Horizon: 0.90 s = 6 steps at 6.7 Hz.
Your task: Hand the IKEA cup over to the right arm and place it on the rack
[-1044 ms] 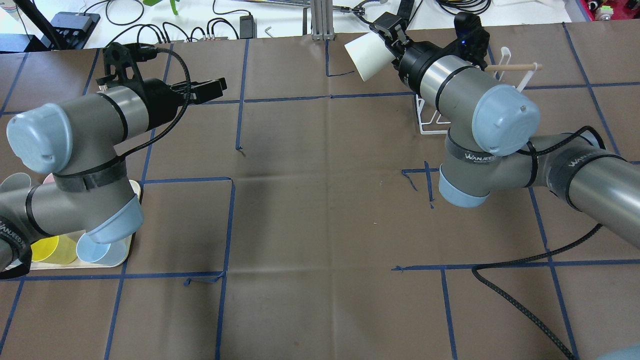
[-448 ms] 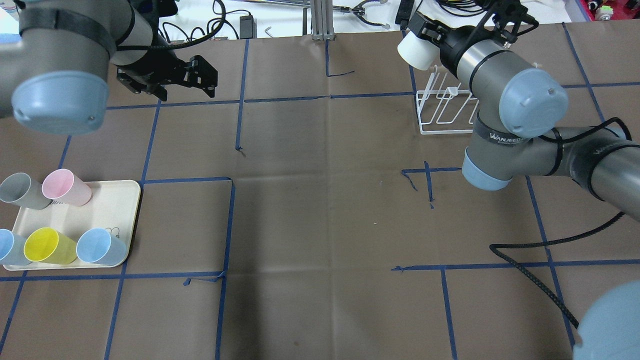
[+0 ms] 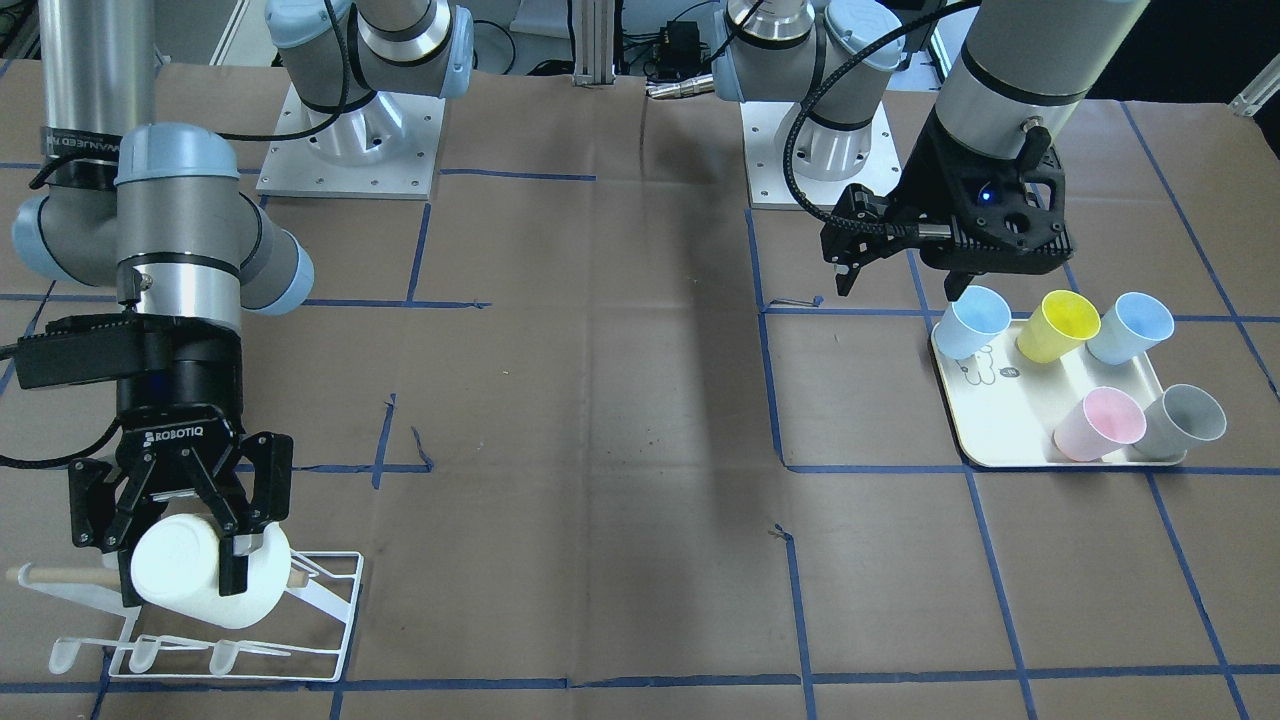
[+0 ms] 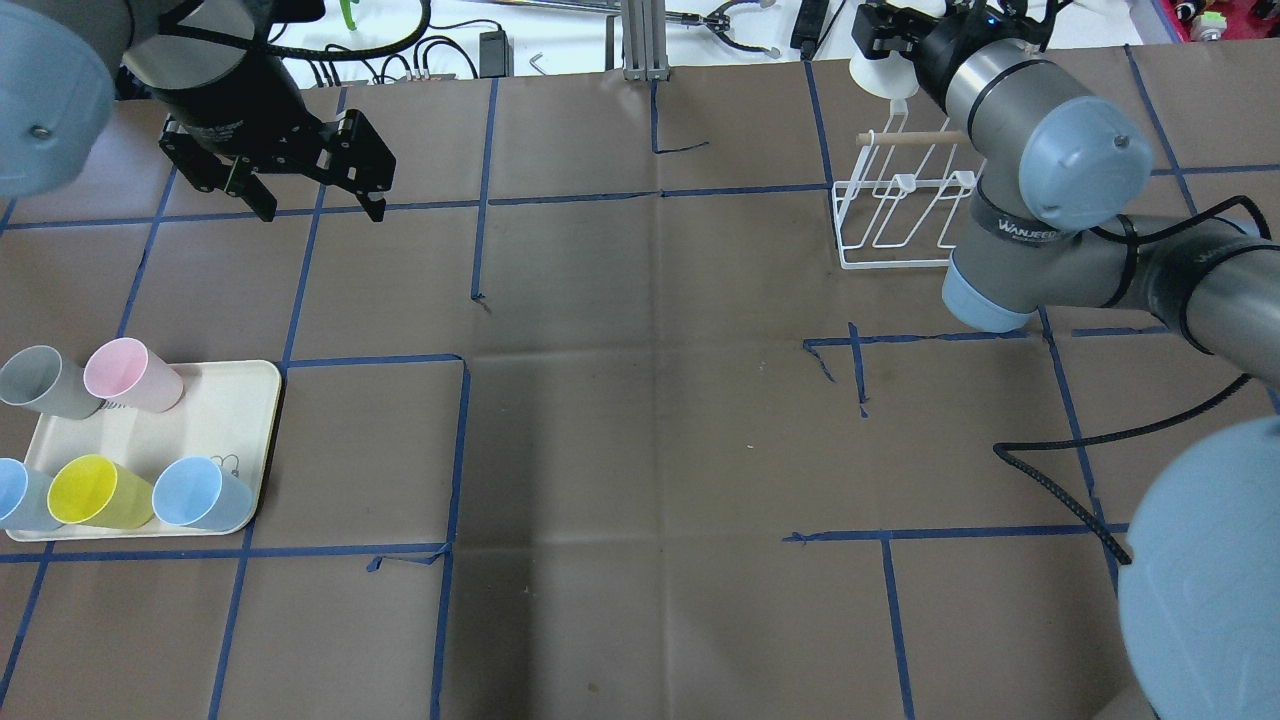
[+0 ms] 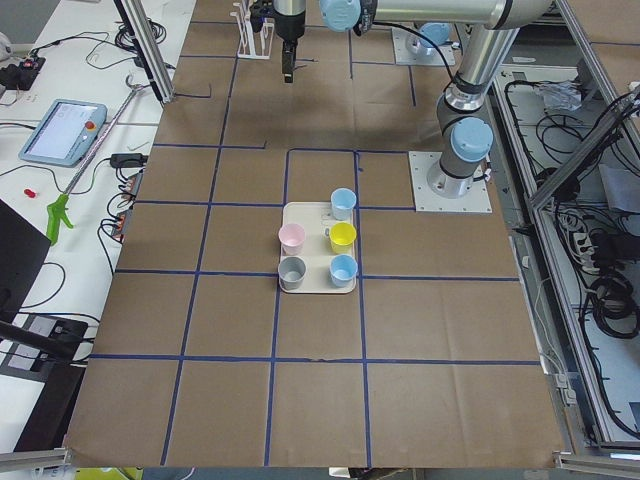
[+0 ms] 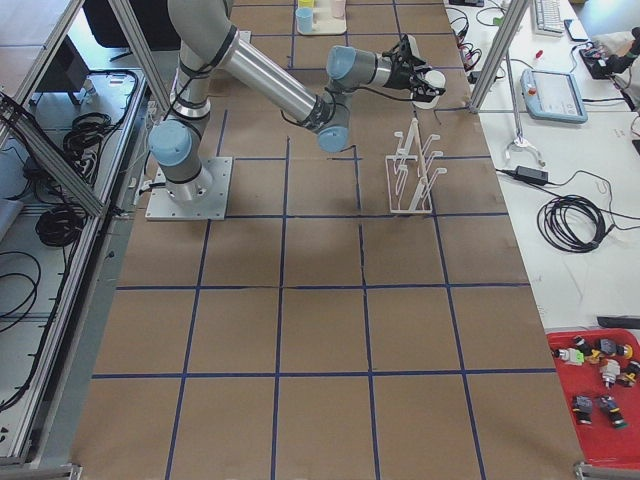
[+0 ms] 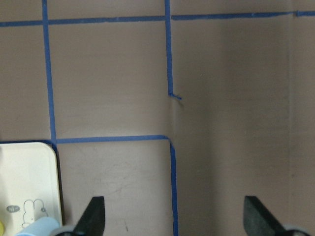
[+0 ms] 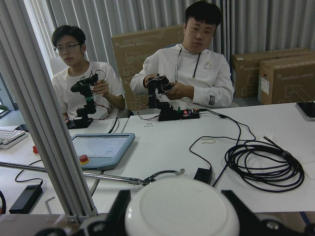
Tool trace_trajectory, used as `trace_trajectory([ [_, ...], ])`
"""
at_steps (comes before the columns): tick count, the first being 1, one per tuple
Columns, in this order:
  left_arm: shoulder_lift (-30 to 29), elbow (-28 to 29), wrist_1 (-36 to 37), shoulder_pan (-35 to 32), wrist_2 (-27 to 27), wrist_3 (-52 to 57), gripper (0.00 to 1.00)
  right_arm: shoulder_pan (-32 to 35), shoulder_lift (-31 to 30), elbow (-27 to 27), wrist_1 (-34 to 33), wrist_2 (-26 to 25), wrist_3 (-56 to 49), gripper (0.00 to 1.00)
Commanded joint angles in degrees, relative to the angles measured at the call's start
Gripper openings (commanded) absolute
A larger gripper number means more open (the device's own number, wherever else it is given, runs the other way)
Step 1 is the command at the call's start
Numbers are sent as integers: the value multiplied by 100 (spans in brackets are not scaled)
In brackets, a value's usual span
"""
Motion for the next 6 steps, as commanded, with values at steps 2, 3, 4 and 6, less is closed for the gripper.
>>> trace_trajectory([
  [2,316,-315,-65,112,-178,17,99,-257,725,-612,-272,-2,-459,10],
  [3,535,-639,-48,347,-169,86,99,-275,1032,-851,-307,7,-494,10],
  [4,685,-895,-65,802,-143,479,99,-267,1218,-957,-342,-2,-486,10],
  [6,1054,-1422,-74,1533,-125,1102,99,-223,1237,-853,-334,-124,-477,10],
])
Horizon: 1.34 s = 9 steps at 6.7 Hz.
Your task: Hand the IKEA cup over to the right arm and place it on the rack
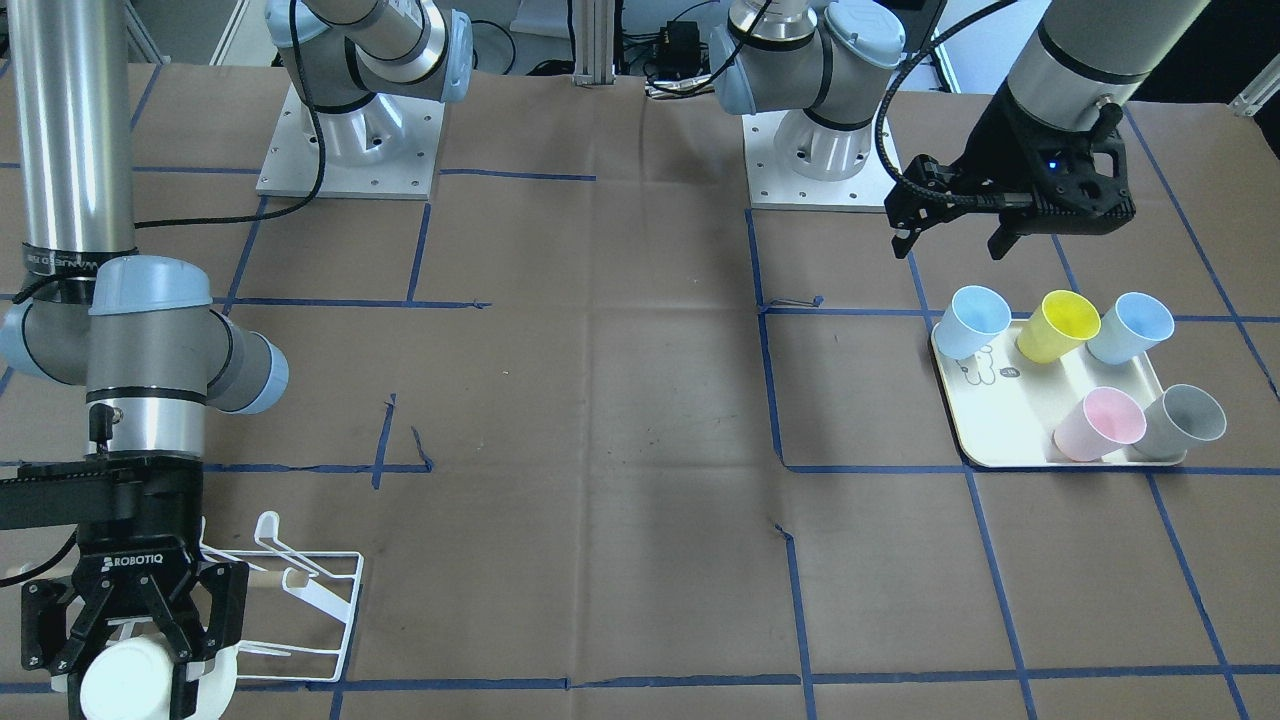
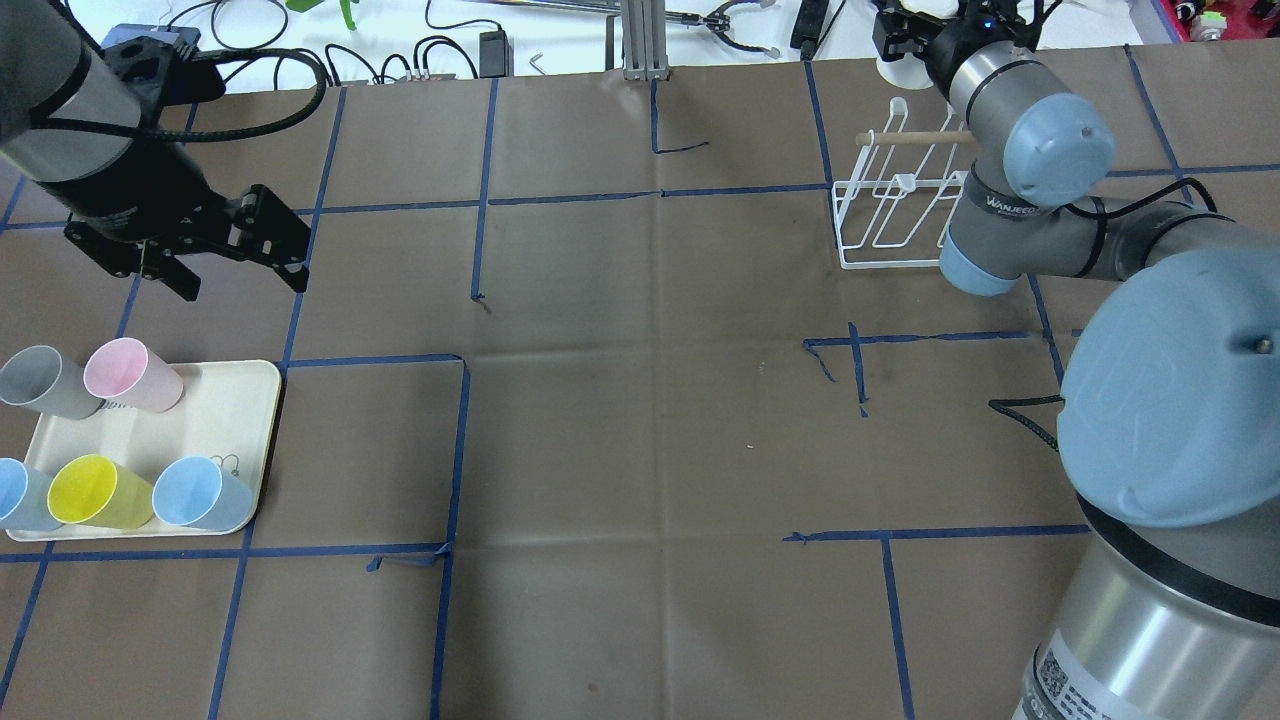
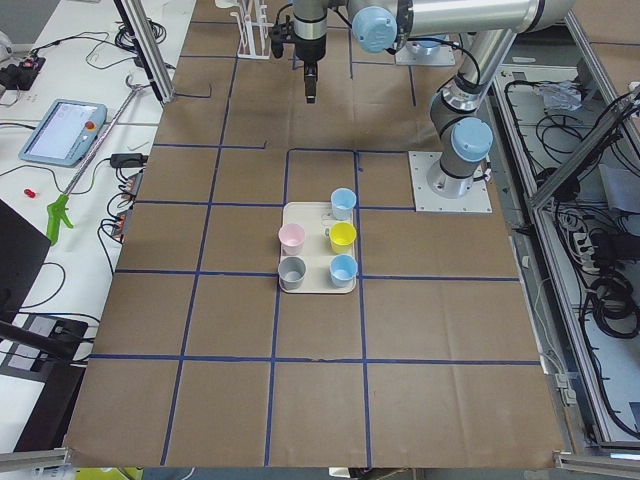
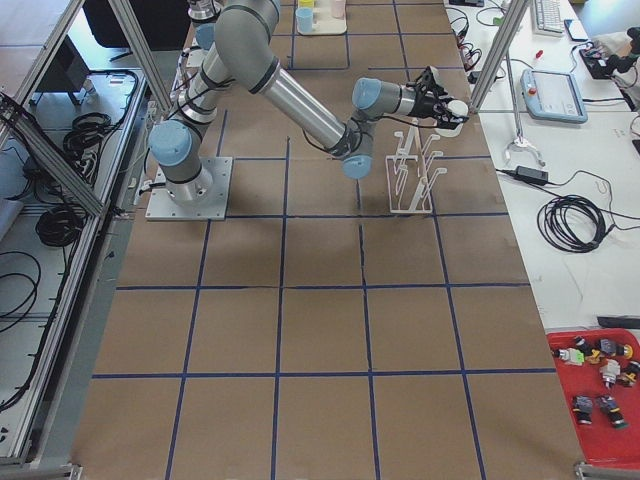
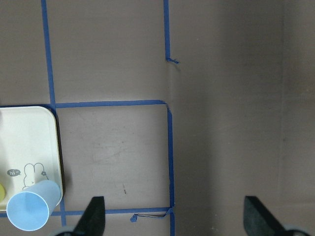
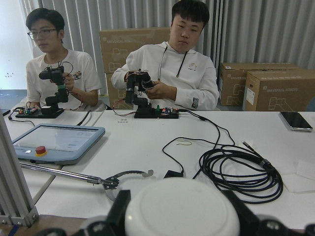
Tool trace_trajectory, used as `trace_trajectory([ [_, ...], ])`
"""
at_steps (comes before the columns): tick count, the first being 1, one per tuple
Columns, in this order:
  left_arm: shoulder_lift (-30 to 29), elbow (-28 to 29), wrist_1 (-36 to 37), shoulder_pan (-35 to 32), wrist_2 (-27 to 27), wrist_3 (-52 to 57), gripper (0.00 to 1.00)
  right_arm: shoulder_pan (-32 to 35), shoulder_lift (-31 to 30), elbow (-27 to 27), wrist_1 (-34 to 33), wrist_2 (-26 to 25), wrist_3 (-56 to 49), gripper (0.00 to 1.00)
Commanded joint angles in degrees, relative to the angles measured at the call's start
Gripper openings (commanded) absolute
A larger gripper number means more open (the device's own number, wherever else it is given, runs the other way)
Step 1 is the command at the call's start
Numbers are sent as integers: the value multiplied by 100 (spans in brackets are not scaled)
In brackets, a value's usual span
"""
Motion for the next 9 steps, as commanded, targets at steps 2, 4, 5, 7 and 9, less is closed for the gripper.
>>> trace_trajectory([
  [2,609,-970,52,1173,462,1308,99,25,13,301,-11,-86,6,10],
  [4,882,-1298,79,1799,473,1875,99,95,30,364,-72,-86,6,12],
  [5,796,-1395,270,1888,473,2122,99,96,22,399,-72,-86,15,28],
  [7,690,-2365,1503,1889,438,2098,99,96,13,452,-256,-147,6,83],
  [9,182,-2907,2582,1889,429,2098,99,96,-5,452,-204,-156,15,100],
])
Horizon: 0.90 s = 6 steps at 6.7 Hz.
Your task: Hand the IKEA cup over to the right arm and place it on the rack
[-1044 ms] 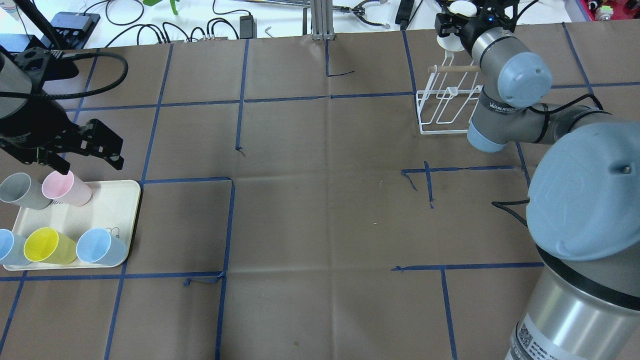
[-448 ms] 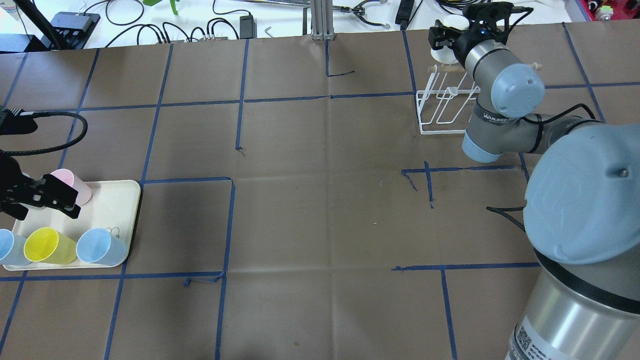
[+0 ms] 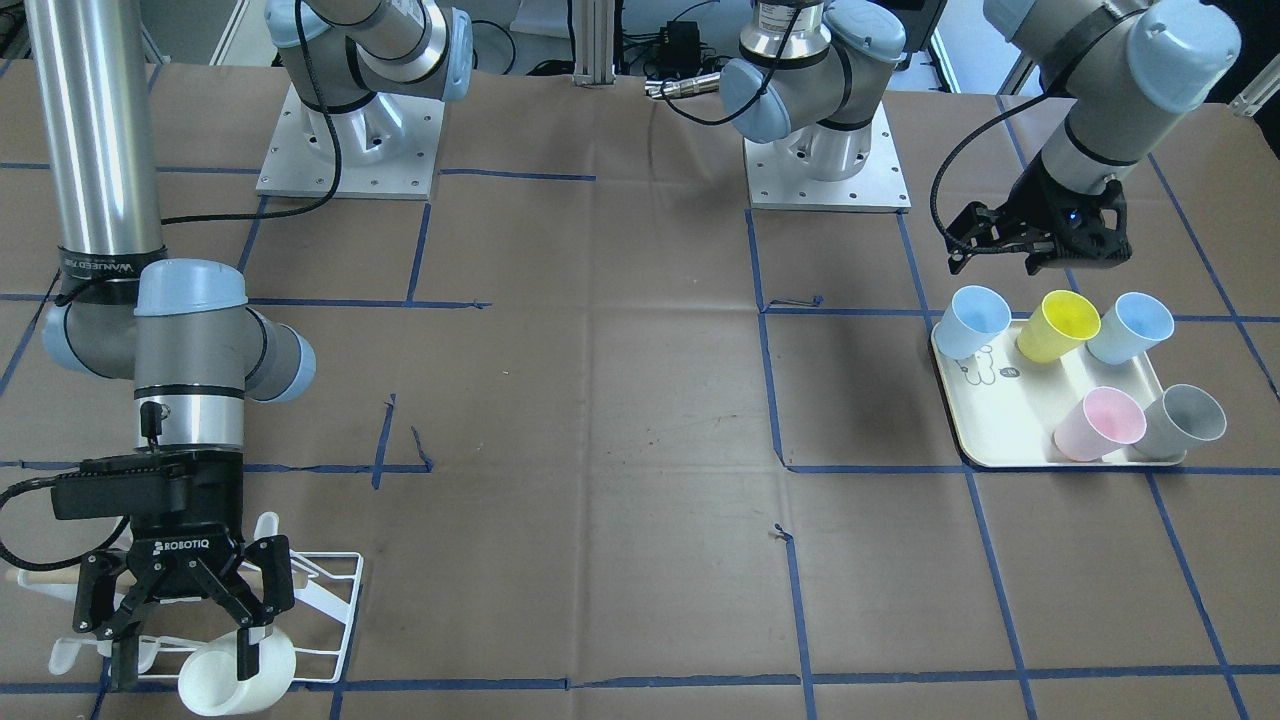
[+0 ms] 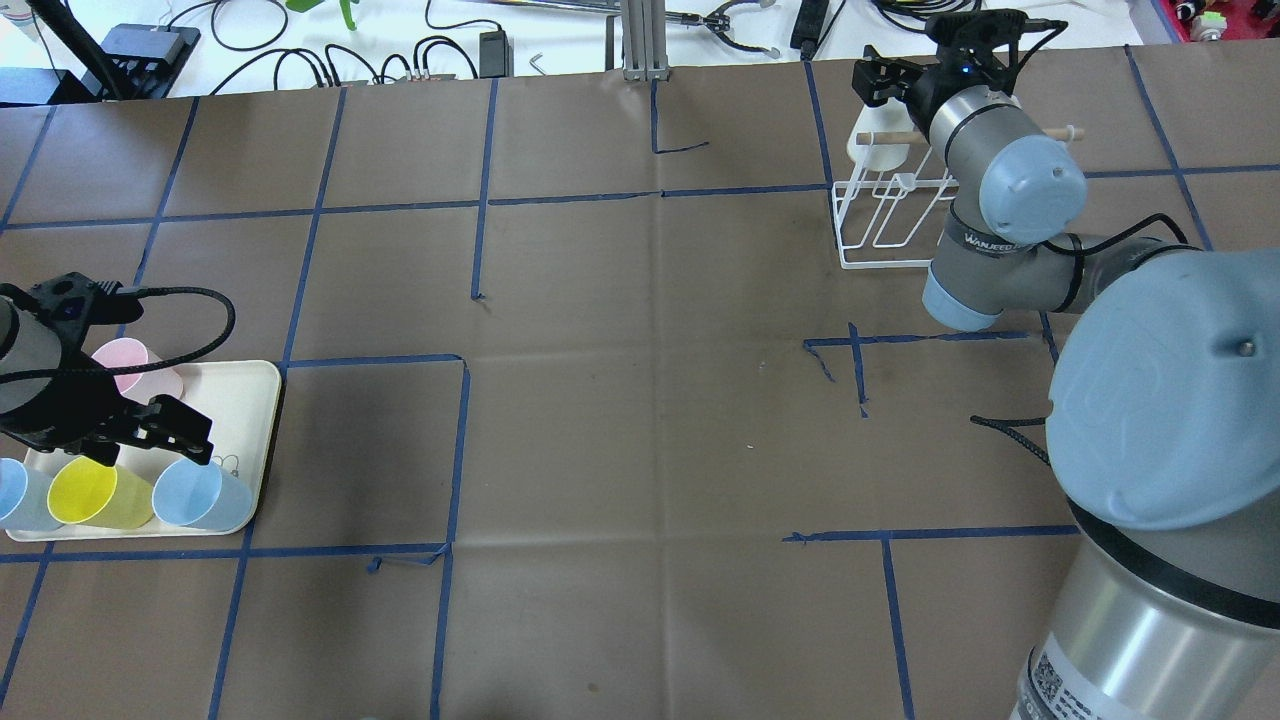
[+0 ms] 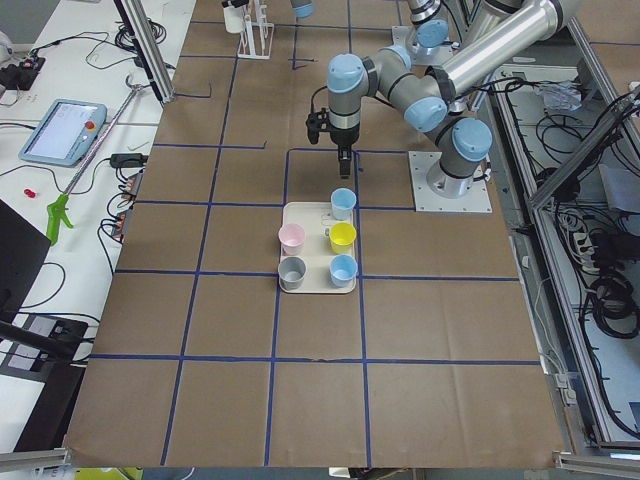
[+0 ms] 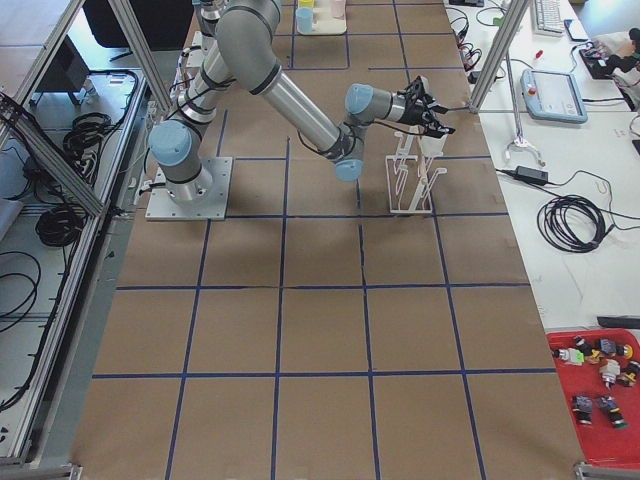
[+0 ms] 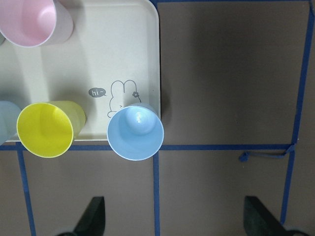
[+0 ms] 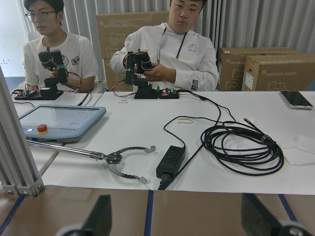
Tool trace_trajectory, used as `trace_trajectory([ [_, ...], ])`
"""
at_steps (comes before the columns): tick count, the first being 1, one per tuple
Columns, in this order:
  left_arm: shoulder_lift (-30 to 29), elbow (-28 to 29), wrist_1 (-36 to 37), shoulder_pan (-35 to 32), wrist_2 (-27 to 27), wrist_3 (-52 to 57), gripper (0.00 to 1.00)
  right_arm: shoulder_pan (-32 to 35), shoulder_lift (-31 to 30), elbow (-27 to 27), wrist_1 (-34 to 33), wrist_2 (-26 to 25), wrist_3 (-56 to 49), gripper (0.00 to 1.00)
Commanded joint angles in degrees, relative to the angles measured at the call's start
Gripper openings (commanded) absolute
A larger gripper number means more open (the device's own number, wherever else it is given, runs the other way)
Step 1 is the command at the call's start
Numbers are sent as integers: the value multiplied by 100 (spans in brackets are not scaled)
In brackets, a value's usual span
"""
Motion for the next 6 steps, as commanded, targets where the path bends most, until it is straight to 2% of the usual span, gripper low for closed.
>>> trace_trajectory([
  [1,-431,-275,527,3,-1,-2,99,0,-42,-32,31,-5,37,100],
  [2,-589,-328,579,3,16,-2,99,0,-86,-58,23,21,63,100],
  [4,-923,-390,834,12,43,-2,99,9,-567,-14,162,65,99,100],
  [5,-994,-399,844,12,51,-2,99,139,-874,12,529,83,125,100],
  [6,-1082,-407,844,20,60,-28,99,332,-1165,82,611,83,612,100],
])
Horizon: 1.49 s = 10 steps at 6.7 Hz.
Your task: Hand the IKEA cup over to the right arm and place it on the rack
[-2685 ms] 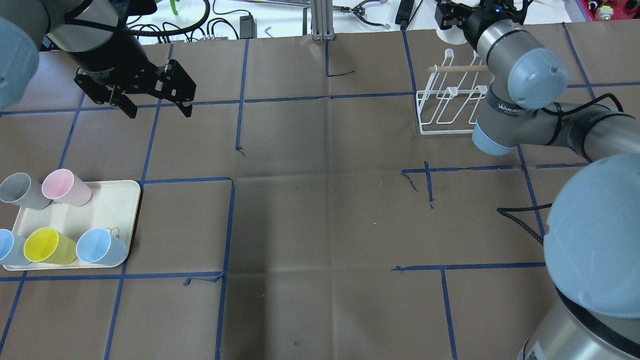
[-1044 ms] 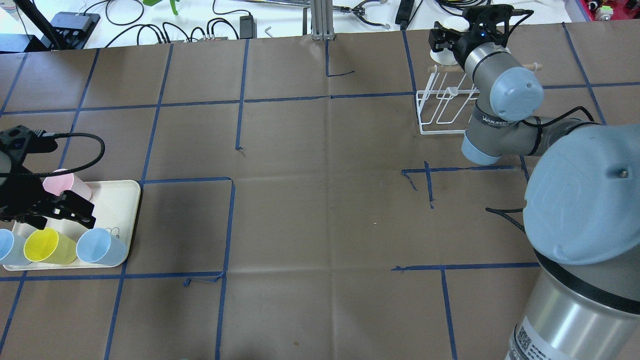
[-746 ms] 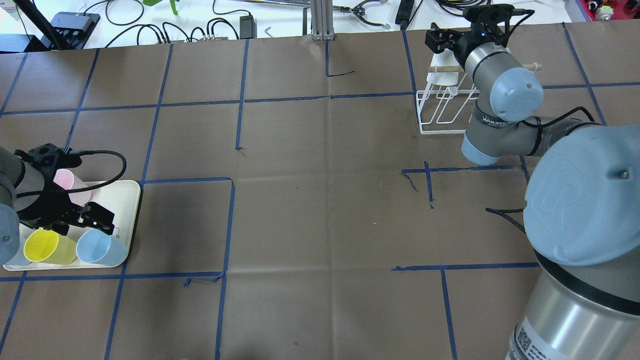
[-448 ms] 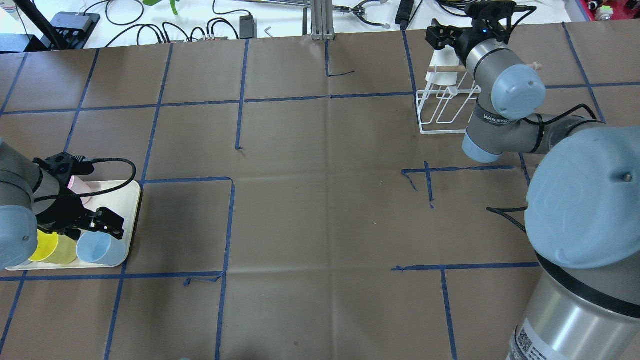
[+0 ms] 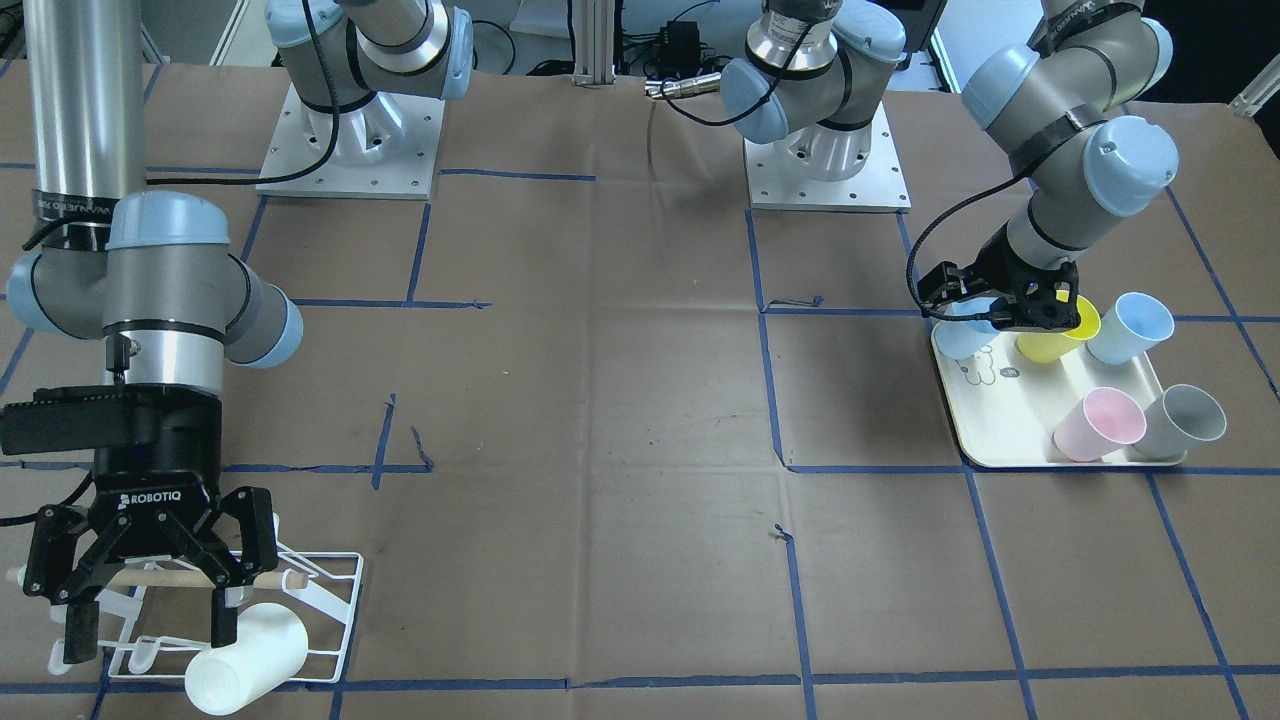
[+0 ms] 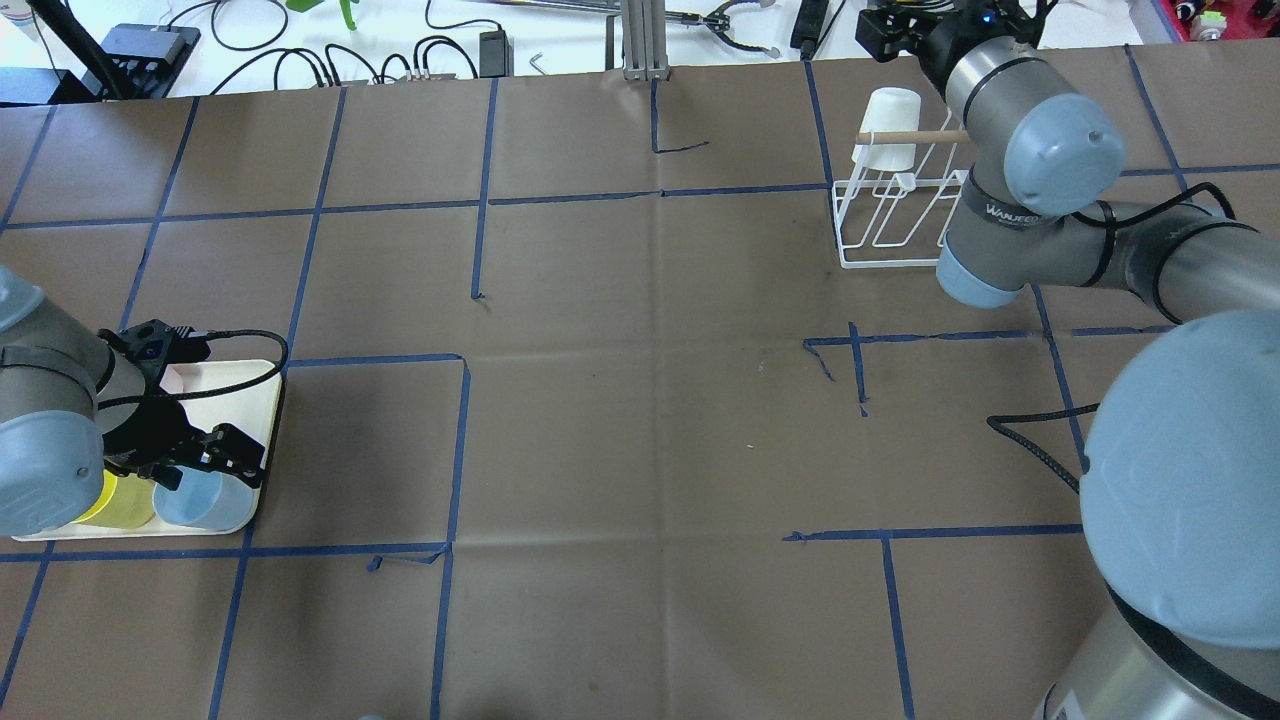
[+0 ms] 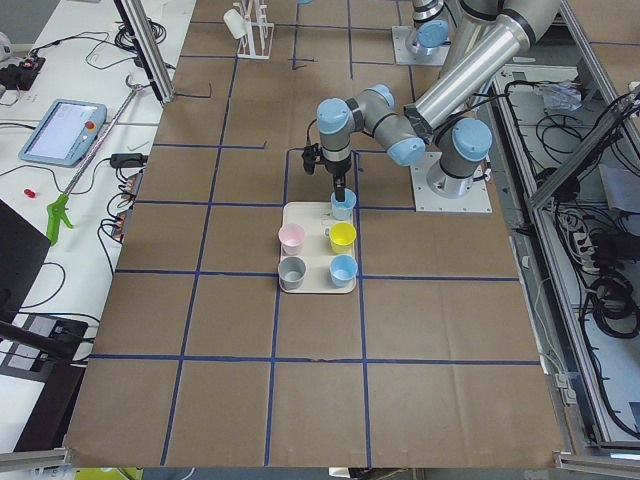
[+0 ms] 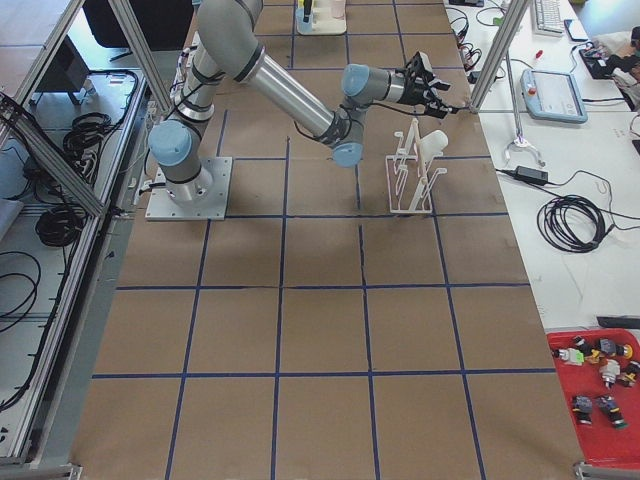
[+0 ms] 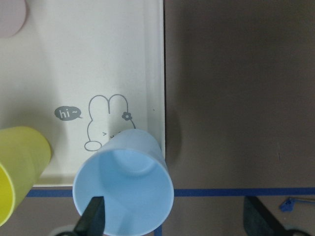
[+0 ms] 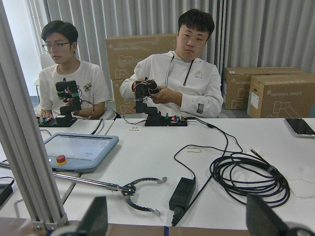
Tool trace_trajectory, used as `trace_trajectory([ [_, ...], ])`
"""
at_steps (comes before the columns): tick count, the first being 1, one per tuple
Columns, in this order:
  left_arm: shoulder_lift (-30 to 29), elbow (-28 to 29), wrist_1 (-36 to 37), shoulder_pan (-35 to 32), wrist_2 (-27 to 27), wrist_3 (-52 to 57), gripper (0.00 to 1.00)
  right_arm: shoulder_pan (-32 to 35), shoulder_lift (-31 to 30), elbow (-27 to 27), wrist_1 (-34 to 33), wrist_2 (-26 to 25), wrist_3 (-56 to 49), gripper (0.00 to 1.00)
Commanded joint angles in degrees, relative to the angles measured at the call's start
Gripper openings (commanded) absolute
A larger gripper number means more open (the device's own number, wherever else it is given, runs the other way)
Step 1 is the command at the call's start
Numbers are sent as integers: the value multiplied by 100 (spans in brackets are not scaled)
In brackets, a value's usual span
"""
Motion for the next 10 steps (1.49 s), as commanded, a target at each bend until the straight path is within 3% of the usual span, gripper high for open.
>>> trace_trajectory([
  [1,-123,-4,14,-2,150,-19,95,374,-590,256,196,11,1346,100],
  [2,-106,-3,5,6,395,-11,72,507,-871,562,187,20,2095,100],
  [3,-97,-3,-56,-2,450,-37,38,569,-1204,853,187,20,2442,100],
  [4,-97,-3,-74,-2,450,-37,16,674,-1434,1134,178,20,3055,100],
  [6,-53,66,-57,-11,380,-11,0,999,-1629,1592,90,64,4425,100],
  [7,43,163,-48,-20,371,-19,0,1087,-1786,1846,29,282,5354,100],
  [8,244,425,-335,-63,319,-37,0,1114,-1927,2049,11,832,6156,100],
  [10,220,2122,-2034,-169,204,-37,0,1202,-1963,2130,-662,952,8098,100],
])
